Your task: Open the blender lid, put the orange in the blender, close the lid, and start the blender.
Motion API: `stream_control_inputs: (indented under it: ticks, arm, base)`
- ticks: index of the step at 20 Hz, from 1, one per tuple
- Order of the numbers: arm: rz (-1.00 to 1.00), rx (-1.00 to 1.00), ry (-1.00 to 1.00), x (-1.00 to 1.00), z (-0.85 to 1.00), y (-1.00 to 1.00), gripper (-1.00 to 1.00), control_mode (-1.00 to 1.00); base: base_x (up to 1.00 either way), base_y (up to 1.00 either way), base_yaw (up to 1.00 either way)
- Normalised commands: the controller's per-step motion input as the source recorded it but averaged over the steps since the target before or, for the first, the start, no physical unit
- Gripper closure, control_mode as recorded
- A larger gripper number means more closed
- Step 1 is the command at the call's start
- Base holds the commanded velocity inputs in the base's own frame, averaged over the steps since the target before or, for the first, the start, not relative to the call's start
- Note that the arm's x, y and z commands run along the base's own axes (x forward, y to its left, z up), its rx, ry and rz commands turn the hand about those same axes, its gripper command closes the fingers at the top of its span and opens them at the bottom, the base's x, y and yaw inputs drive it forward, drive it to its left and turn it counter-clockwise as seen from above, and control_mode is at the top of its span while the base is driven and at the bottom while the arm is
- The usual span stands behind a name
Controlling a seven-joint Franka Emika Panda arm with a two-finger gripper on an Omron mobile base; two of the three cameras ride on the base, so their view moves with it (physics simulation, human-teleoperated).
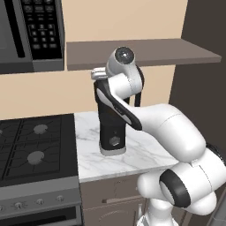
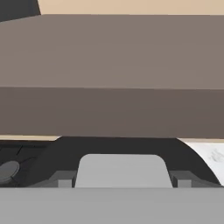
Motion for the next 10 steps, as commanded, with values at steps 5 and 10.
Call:
stream_control_inputs:
  ticks: [5, 10]
  arm:
    - [0.00, 0.00, 0.00, 0.00, -0.17, 0.00, 1.00, -1.00]
    - [0.00, 0.00, 0.00, 0.00, -0.19, 0.00, -1.00, -1.00]
  base:
    - [0.00, 0.00, 0.00]
    - [0.00, 0.00, 0.00]
